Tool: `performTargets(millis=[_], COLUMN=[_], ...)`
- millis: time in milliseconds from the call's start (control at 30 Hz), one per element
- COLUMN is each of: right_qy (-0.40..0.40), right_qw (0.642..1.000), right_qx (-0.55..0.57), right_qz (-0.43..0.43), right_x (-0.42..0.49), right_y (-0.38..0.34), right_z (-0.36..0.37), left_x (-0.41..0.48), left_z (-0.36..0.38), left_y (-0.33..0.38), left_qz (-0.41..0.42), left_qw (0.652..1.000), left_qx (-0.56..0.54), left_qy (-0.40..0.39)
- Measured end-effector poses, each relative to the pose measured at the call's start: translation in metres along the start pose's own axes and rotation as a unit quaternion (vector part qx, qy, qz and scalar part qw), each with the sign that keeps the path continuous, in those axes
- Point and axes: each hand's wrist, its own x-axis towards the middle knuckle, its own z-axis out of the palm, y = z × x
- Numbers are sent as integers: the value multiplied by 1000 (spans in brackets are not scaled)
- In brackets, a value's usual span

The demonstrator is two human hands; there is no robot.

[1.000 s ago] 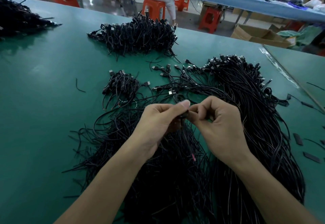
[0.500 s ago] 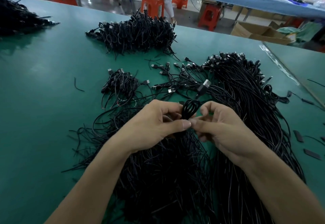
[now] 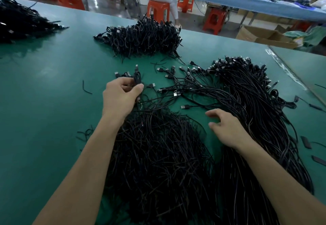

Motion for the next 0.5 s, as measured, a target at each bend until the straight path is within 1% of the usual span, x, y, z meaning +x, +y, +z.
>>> performTargets(millis=[67, 100, 200, 267, 333, 433, 500], right_qy=[-31, -40, -38, -28, -24, 9, 37], right_qw=[997, 994, 984, 976, 966, 963, 960], right_qx=[-74, -103, -168, -199, -229, -252, -264], right_qz=[-7, -5, 41, 89, 115, 98, 82], right_x=[12, 16, 27, 29, 30, 28, 26], right_y=[3, 3, 2, -1, -4, -6, -3], right_z=[3, 5, 12, 16, 17, 20, 23], left_x=[11, 16, 24, 23, 18, 9, 2], left_z=[3, 4, 11, 15, 19, 22, 24], left_y=[-5, -6, -9, -11, -13, -14, -12], left_qz=[28, 37, 53, 54, 44, 14, 25], left_qw=[994, 990, 980, 974, 967, 942, 935], left_qx=[93, 123, 180, 214, 249, 330, 349], left_qy=[44, 58, 65, 43, 1, -65, -58])
